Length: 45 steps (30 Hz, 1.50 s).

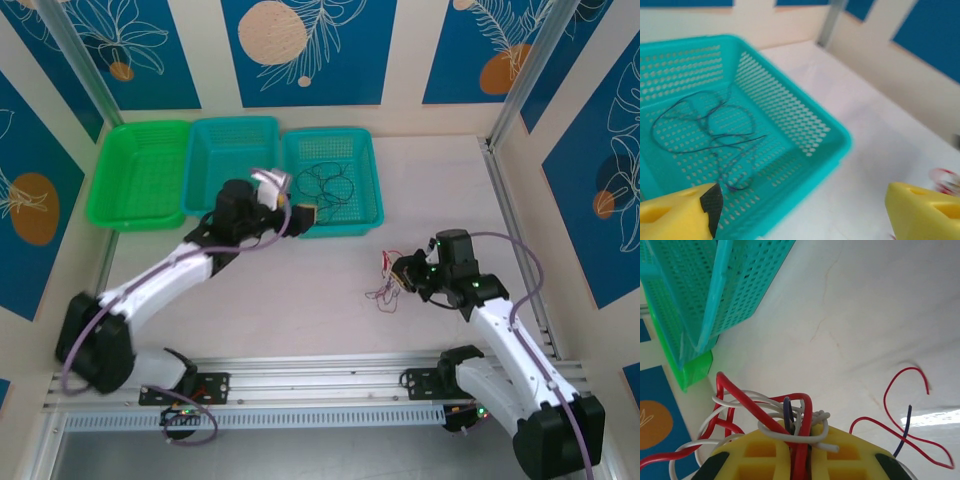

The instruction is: Untangle the cables

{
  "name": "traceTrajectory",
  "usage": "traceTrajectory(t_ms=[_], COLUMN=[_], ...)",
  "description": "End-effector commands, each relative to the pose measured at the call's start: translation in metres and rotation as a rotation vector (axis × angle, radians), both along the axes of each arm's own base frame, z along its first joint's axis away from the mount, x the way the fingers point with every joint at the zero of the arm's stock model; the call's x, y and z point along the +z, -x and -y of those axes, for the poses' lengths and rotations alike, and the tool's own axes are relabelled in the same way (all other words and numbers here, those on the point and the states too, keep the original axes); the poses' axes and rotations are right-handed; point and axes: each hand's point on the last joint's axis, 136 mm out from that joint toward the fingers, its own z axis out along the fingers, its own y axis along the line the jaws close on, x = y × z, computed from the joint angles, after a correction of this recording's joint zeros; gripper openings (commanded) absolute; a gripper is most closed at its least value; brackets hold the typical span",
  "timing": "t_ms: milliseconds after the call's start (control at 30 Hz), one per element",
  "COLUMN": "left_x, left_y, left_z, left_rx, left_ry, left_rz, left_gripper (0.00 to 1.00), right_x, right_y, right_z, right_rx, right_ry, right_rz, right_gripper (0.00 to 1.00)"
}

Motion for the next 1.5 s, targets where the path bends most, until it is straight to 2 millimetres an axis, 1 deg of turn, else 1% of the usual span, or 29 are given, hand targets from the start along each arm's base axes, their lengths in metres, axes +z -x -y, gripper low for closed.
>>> traceTrajectory(t_ms=[0,67,200,267,300,333,500,600,667,733,800,867,900,967,1000,1067,1200,1333,1433,1467], left_x=[0.024,0.010,-0.027,-0.042,-0.047,-0.051,-0.060,-0.067,-0.072,-0.074,-0.071,-0.068,-0.067,-0.063,-0.062,-0.063,-0.067,-0.064,-0.061,-0.060], left_y=[0.067,0.100,0.146,0.156,0.157,0.157,0.134,0.123,0.113,0.108,0.105,0.103,0.102,0.103,0.103,0.107,0.113,0.115,0.116,0.116], left_z=[0.014,0.017,0.029,0.035,0.038,0.040,0.050,0.056,0.060,0.063,0.065,0.065,0.064,0.061,0.060,0.059,0.059,0.061,0.065,0.065], left_rx=[-0.264,-0.366,-0.520,-0.552,-0.553,-0.547,-0.456,-0.429,-0.388,-0.370,-0.358,-0.344,-0.335,-0.323,-0.321,-0.333,-0.365,-0.374,-0.394,-0.392], left_ry=[0.026,-0.041,-0.153,-0.202,-0.213,-0.215,-0.206,-0.200,-0.197,-0.189,-0.166,-0.151,-0.147,-0.139,-0.138,-0.139,-0.137,-0.116,-0.105,-0.104], left_rz=[0.158,0.228,0.371,0.434,0.471,0.491,0.513,0.505,0.489,0.475,0.468,0.467,0.467,0.470,0.471,0.469,0.454,0.446,0.441,0.439], left_gripper=[0.85,0.87,0.87,0.87,0.87,0.87,0.87,0.87,0.86,0.79,0.62,0.39,0.31,0.22,0.20,0.20,0.26,0.25,0.17,0.11], right_x=[0.040,0.047,0.055,0.059,0.062,0.063,0.076,0.084,0.089,0.091,0.092,0.088,0.086,0.083,0.081,0.079,0.080,0.084,0.082,0.080], right_y=[-0.013,-0.018,-0.026,-0.027,-0.027,-0.026,-0.024,-0.024,-0.024,-0.024,-0.023,-0.022,-0.022,-0.020,-0.019,-0.018,-0.018,-0.018,-0.018,-0.019], right_z=[-0.026,-0.034,-0.052,-0.062,-0.067,-0.071,-0.087,-0.093,-0.095,-0.096,-0.097,-0.095,-0.093,-0.093,-0.093,-0.093,-0.096,-0.099,-0.100,-0.099], right_rx=[0.079,0.108,0.186,0.222,0.238,0.252,0.303,0.315,0.320,0.321,0.319,0.308,0.300,0.295,0.293,0.291,0.293,0.301,0.301,0.292], right_ry=[-0.124,-0.129,-0.106,-0.114,-0.118,-0.120,-0.141,-0.152,-0.153,-0.151,-0.150,-0.138,-0.134,-0.135,-0.136,-0.143,-0.150,-0.156,-0.149,-0.139], right_rz=[0.086,0.097,0.111,0.113,0.113,0.114,0.118,0.129,0.137,0.139,0.138,0.126,0.121,0.113,0.108,0.103,0.105,0.116,0.111,0.105], right_gripper=[0.00,0.00,0.00,0.00,0.00,0.00,0.00,0.00,0.00,0.00,0.00,0.00,0.00,0.00,0.00,0.00,0.00,0.00,0.00,0.00])
